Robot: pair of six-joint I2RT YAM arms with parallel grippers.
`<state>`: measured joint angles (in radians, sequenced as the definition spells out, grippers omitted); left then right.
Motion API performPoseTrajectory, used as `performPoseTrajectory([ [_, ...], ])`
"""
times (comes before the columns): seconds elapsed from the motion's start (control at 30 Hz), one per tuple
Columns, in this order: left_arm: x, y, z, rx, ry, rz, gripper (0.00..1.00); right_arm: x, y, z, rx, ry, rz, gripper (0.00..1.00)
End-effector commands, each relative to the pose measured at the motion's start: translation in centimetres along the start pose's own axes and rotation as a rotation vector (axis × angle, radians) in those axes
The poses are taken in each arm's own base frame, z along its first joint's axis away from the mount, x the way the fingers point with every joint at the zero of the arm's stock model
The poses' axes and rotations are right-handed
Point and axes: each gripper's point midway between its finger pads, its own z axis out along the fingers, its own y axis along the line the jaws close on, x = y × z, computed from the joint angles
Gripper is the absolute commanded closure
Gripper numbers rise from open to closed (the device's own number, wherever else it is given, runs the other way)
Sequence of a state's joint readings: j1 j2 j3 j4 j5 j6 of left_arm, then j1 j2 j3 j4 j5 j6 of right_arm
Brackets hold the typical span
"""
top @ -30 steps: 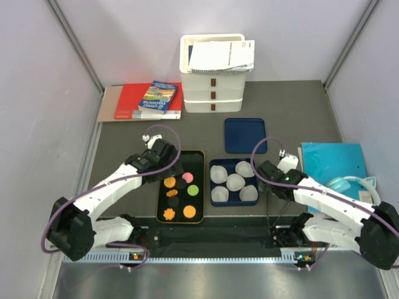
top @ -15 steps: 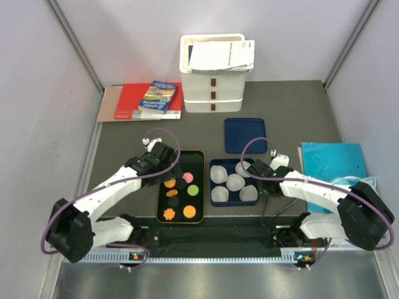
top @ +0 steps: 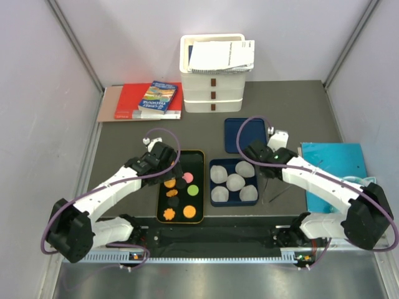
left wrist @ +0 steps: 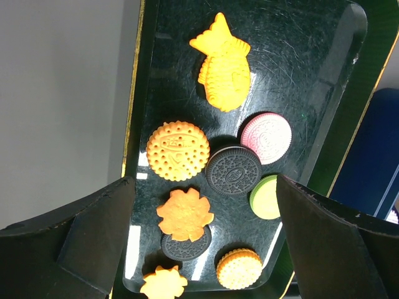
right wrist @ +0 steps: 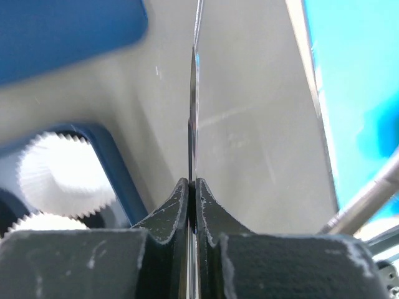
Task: Pack the cookies
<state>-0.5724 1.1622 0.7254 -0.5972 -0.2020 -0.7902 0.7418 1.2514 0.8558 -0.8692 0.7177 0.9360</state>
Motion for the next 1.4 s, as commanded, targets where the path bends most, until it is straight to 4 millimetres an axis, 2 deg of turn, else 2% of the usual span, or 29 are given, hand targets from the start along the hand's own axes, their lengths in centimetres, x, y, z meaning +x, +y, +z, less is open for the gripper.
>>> performPoseTrajectory([
  [0.0,-0.8,-0.7,-0.3,0.036,-0.040,0.005,0.01,-4.9,-1.5,-0.2,0.088,-0.091,-0.050,1.00],
  [0.17,-0.6,-0.7,-0.4,0.042,-0.036,0.008,0.01,-6.8,-1.3,3.0,0.071,-0.044,-0.009,1.00],
  [0.27,-0.6,-0.7,-0.5,0.046,-0.036,0.009,0.01,-7.3,-0.7,5.2,0.051,-0.030,-0.044,1.00],
  [0.33,-0.5,-0.6,-0.6,0.048,-0.036,0.007,0.01,-7.1,0.4,6.2,0.006,-0.005,-0.088,1.00],
  [0.4,-0.4,-0.6,-0.6,0.052,-0.033,0.004,0.01,-7.8,1.4,6.9,-0.037,-0.008,-0.077,1.00],
  [0.57,-0.1,-0.8,-0.7,0.066,-0.025,-0.001,0.01,-7.5,3.4,8.9,-0.065,0.058,-0.128,1.00],
  [0.67,-0.1,-0.6,-0.9,0.066,-0.031,-0.003,0.01,-7.1,3.8,9.6,-0.052,0.092,-0.138,0.99],
  [0.73,-0.1,-0.5,-1.0,0.069,-0.037,-0.002,0.01,-6.1,3.7,10.1,-0.035,0.129,-0.140,0.93],
  [0.83,0.0,-0.4,-1.1,0.075,-0.039,-0.003,0.01,-5.5,3.9,10.2,-0.036,0.148,-0.121,0.77],
  [0.87,0.1,-0.4,-1.0,0.073,-0.037,-0.002,0.01,-5.2,3.9,10.2,-0.039,0.155,-0.116,0.65],
  [0.9,0.2,-0.4,-1.0,0.074,-0.036,-0.001,0.01,-5.2,3.8,10.1,-0.041,0.154,-0.110,0.60],
  [0.97,0.3,-0.3,-0.9,0.071,-0.028,0.003,0.01,-5.6,3.7,9.7,-0.042,0.139,-0.094,0.48],
  [1.1,0.1,-0.5,-0.9,0.077,-0.033,0.006,0.01,-6.8,3.2,8.3,-0.055,0.089,-0.046,0.38],
  [1.13,0.1,-0.6,-0.9,0.080,-0.033,0.007,0.01,-7.8,2.8,7.3,-0.068,0.055,-0.018,0.35],
  [1.17,0.1,-0.7,-1.0,0.085,-0.032,0.007,0.01,-7.7,2.2,6.9,-0.061,0.044,-0.009,0.24],
  [1.2,0.2,-0.7,-0.9,0.088,-0.029,0.010,0.01,-7.9,1.8,6.4,-0.060,0.028,0.022,0.08],
  [1.23,0.1,-0.9,-1.0,0.095,-0.033,0.009,0.01,-7.8,1.4,6.0,-0.065,0.017,0.039,0.01],
  [1.33,0.1,-1.1,-1.0,0.118,-0.037,0.009,0.01,-6.8,1.2,4.5,-0.163,-0.012,0.075,0.01],
  [1.37,0.4,-1.3,-0.9,0.130,-0.030,0.009,0.01,-5.6,0.9,4.0,-0.202,-0.009,0.092,0.01],
])
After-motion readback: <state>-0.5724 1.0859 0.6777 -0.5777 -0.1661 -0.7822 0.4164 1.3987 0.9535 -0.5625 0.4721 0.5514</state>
